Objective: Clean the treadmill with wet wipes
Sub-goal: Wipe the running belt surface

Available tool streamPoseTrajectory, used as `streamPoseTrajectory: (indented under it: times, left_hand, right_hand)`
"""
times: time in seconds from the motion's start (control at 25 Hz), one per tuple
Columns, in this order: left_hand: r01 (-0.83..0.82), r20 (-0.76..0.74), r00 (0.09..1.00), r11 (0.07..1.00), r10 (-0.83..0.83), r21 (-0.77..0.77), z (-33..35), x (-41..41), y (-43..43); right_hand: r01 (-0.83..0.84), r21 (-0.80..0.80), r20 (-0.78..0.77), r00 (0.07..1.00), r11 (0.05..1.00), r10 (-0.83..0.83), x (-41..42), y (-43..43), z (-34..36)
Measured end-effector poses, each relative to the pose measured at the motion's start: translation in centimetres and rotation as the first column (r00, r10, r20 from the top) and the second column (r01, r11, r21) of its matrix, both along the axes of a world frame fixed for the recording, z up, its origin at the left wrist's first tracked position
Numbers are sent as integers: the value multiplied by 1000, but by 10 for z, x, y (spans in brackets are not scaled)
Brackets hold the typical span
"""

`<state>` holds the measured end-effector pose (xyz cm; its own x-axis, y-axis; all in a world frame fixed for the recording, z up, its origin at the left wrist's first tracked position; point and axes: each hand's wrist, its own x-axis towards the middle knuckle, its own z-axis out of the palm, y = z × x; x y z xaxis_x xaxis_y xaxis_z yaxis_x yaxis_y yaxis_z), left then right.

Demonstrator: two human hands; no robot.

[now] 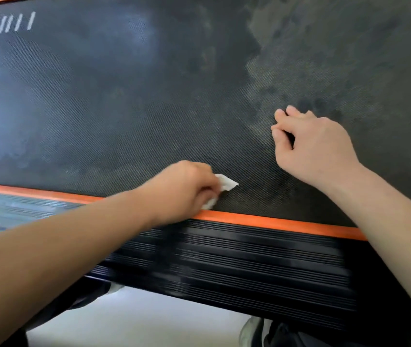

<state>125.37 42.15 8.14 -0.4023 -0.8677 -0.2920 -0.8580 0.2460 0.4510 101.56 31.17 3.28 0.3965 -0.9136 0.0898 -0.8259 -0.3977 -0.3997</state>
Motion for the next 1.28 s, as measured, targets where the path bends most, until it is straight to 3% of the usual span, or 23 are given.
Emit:
streamPoseTrajectory:
  times: [0.12, 0.24, 0.4, 0.56, 0.68, 0.92, 1.04, 1.16, 1.28]
  left_hand:
    - [23, -113, 993, 999, -19, 35, -9, -72, -11]
    - [26, -111, 994, 998, -21, 50, -14, -103, -15]
    - [49, 13, 999, 999, -49, -1, -13, -63, 2]
    - [-136, 146, 980, 991, 134, 3, -3, 0, 11]
    - [-279, 47, 958, 958, 282, -60, 1, -13, 19]
    - [-272, -65, 961, 961, 268, -55, -17, -79, -2]
    - [-223, -31, 975, 972, 221, -73, -16, -59, 9]
    - [-216, 22, 975, 973, 219, -82, -10, 1, 21]
    - [-382, 150, 904, 914, 400, -140, -11, 88, 36]
  right_hand:
    - [19, -24, -23, 1000, 1000, -19, 0, -1, -1]
    - [20, -86, 4, 1000, 996, -19, 0, -1, -1]
    - [-46, -80, -24, 999, 996, 44, 1, 2, -4]
    - [-37, -26, -80, 996, 999, 35, -2, -2, -1]
    - [-41, -61, -87, 996, 997, 35, 3, 4, 1]
    - [-122, -234, 42, 990, 965, 135, 13, 2, 0]
    - [-228, -6, -201, 954, 974, 222, 24, 3, 16]
    - [-227, 301, -447, 825, 926, 347, 41, -4, 56]
    - [-303, 384, -490, 734, 872, 471, 87, 1, 90]
